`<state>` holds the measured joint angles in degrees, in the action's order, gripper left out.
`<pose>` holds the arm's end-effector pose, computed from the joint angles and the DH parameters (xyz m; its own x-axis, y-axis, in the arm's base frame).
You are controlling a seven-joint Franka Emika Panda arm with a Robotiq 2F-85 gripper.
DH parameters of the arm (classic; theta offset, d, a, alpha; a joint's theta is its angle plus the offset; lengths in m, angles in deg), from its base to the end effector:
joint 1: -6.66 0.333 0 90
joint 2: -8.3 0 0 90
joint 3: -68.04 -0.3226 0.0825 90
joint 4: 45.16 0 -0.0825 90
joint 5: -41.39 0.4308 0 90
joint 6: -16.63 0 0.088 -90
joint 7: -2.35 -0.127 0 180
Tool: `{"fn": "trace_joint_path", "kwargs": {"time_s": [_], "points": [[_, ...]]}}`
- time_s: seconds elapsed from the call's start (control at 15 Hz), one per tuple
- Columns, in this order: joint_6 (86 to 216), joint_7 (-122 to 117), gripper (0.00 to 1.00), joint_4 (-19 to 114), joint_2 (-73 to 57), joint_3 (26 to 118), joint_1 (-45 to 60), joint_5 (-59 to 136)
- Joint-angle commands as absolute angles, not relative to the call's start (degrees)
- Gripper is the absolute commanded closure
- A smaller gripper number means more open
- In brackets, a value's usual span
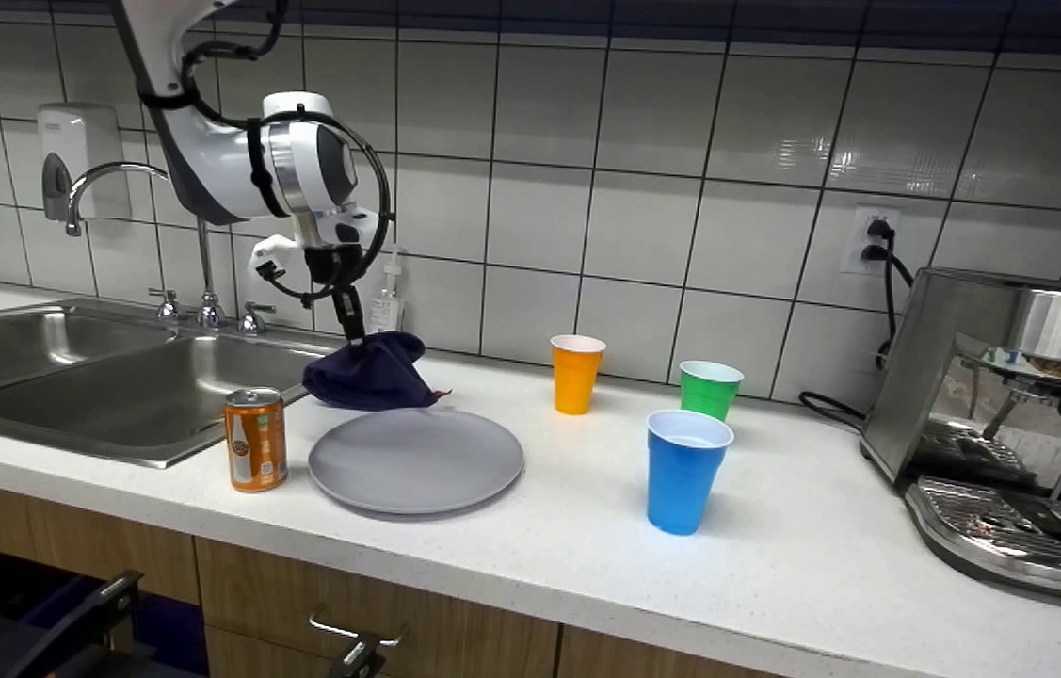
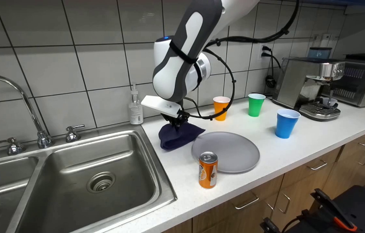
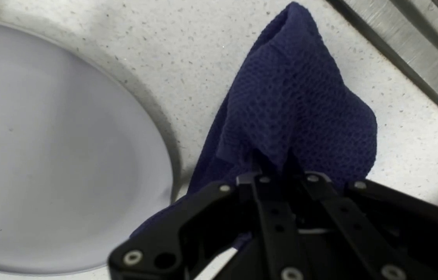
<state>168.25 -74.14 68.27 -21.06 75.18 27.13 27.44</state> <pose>0.6440 0.1574 0.1705 0.6164 -0.7533 0.2295 -0.7602 -0.6452 -0.0763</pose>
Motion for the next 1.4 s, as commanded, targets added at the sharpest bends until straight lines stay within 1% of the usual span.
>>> {"fn": "trace_joint_path", "kwargs": {"time_s": [0.0,0.07,0.2,0.53,0.67,1.33], "points": [[165.73,-75.81,0.65,66.82,-21.75,76.32,28.03,26.62],[165.5,-75.36,0.64,67.25,-21.35,76.23,27.87,26.74],[164.95,-74.83,0.51,68.28,-20.16,76.2,27.82,26.45],[164.74,-75.18,0.12,69.34,-18.63,77.02,27.89,25.27],[164.72,-75.27,0.01,69.41,-18.21,77.23,27.56,25.29],[161.96,-76.59,0.0,66.92,-19.24,80.31,23.81,26.48]]}}
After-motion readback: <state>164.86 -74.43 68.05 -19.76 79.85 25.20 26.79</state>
